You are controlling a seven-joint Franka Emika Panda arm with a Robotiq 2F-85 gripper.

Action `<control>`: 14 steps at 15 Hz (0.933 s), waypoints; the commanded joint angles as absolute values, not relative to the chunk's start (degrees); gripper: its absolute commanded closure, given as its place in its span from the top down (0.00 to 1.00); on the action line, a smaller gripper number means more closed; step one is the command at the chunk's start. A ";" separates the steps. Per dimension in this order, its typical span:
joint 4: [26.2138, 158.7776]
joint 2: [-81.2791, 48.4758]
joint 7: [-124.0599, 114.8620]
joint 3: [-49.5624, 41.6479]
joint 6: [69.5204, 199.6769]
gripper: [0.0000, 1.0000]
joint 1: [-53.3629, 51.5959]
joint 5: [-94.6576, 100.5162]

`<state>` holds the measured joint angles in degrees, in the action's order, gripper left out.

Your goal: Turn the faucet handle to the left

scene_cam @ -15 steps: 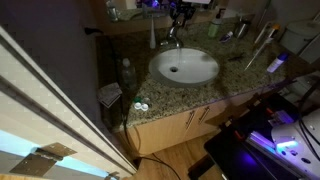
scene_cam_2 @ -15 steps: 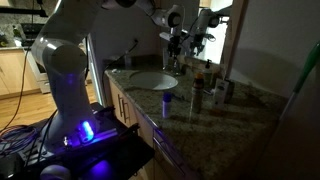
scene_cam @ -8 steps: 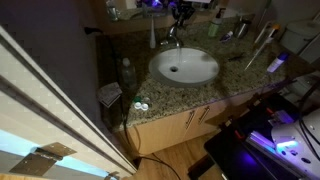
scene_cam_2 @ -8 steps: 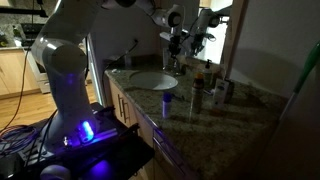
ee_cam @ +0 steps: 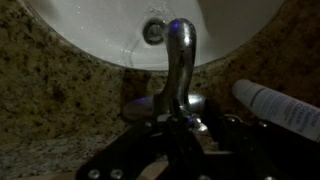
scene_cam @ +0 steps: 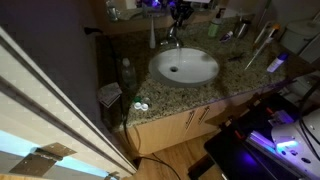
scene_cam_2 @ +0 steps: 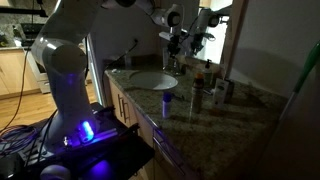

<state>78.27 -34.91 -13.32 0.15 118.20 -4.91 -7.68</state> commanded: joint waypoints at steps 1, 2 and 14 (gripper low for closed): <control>77.22 -34.65 -10.54 3.05 117.43 0.07 -5.45 -8.69; 77.03 -34.76 -9.66 3.91 117.17 0.07 -5.40 -9.33; 85.98 -22.17 -1.86 5.64 102.97 0.69 -8.28 -0.78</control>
